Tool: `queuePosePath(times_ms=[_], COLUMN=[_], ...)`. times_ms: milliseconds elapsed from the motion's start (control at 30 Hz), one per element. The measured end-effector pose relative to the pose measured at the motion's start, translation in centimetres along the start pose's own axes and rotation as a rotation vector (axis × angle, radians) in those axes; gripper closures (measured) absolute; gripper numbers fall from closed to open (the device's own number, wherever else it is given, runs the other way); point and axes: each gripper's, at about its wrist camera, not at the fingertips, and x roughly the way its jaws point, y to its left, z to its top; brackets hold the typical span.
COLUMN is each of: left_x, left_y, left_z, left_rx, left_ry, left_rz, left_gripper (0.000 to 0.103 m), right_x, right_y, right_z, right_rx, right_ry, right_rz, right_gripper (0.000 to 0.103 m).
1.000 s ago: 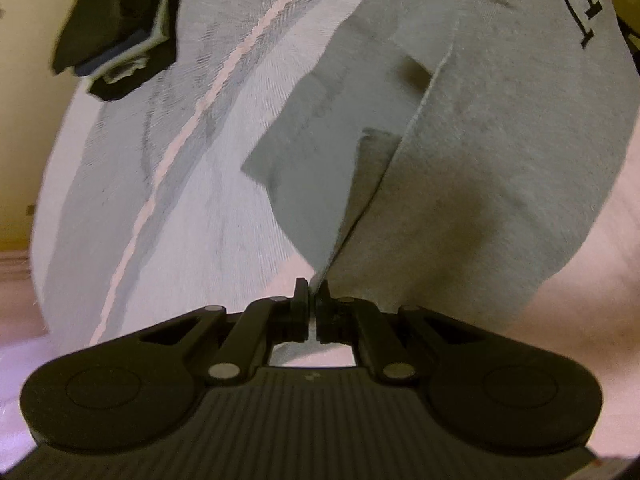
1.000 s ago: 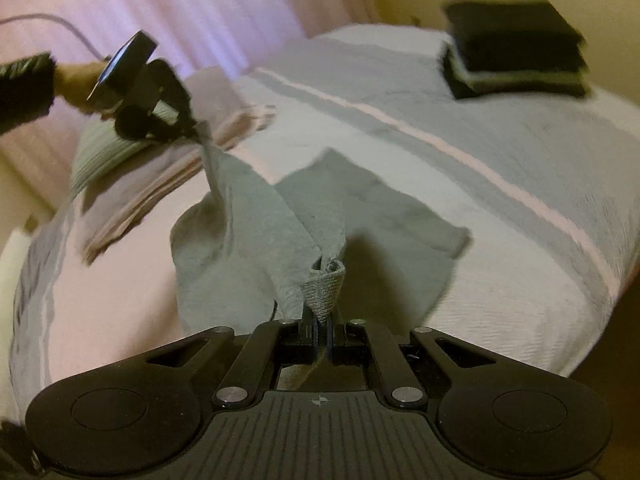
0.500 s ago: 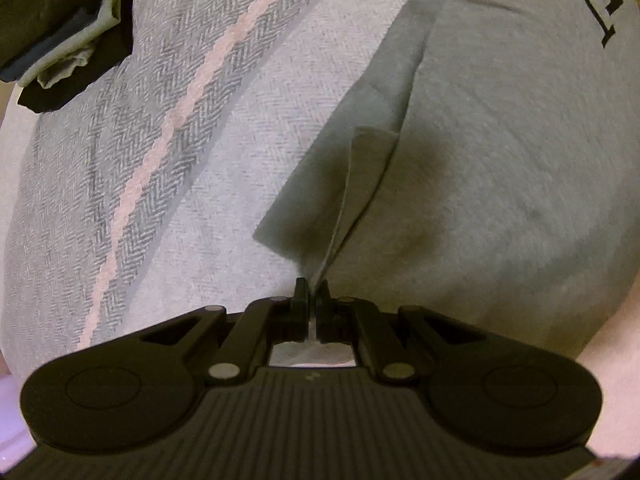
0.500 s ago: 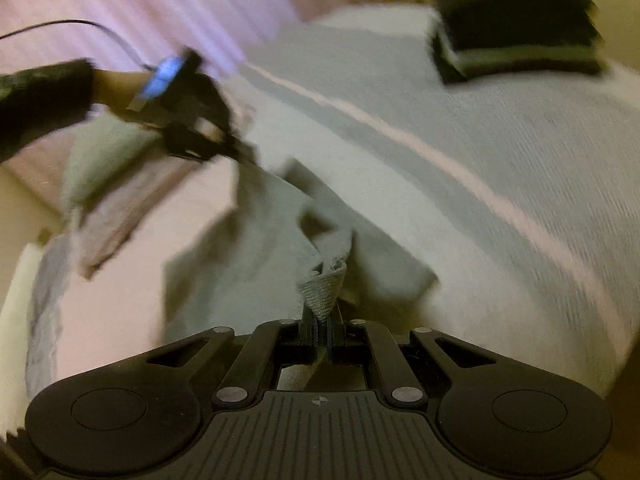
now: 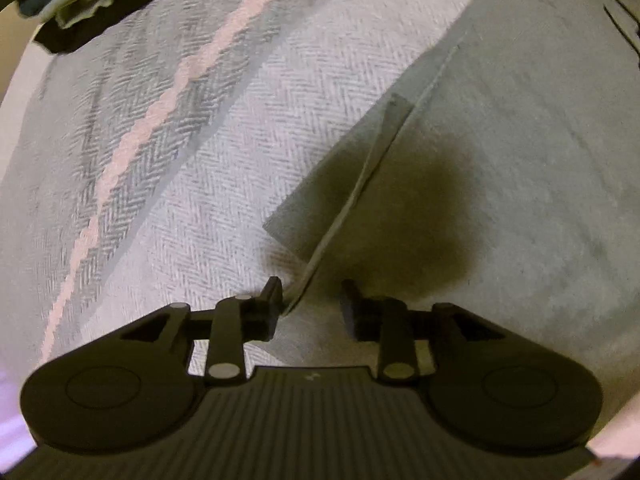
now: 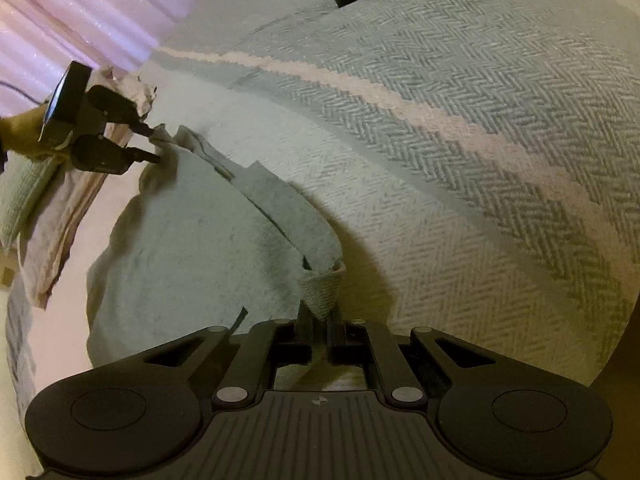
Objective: Fold clothes
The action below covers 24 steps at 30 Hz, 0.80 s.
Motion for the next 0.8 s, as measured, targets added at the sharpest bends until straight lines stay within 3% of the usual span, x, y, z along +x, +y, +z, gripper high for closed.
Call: queuePosePath(times_ms=[100, 167, 233, 333, 567, 800], left_x=[-1.2, -2.2, -3.1, -4.4, -5.3, -4.5], left_y=[1.3, 2.0, 2.2, 1.9, -1.1, -5.6], left_z=[-1.3, -2.6, -3.8, -6.0, -10.3, -11.6], left_rx=[-0.104, -0.176, -0.239, -0.325, -0.567, -0.688], left_ry=[-0.03, -0.04, -0.05, -0.054, -0.1, -0.106], left_rz=[0.004, 0.012, 0.025, 0.041, 0.03, -0.027], left_gripper=[0.067, 0.066, 0.065, 0.063, 0.059, 0.057], right_x=[-0.2, -0.3, -0.2, -0.6, 2.8, 7.3], right_y=[-0.1, 0.1, 0.4, 1.0, 3.1, 4.1], right_z=[0.6, 1.1, 2.1, 3.1, 5.9, 9.2], right_rx=[0.01, 0.022, 0.008, -0.02, -0.11, -0.136], right_ry=[-0.005, -0.011, -0.043, -0.09, -0.065, -0.04], right_rz=[-0.012, -0.01, -0.02, -0.037, 0.033, 0.146], right_gripper=[0.092, 0.082, 0.065, 0.055, 0.049, 0.051])
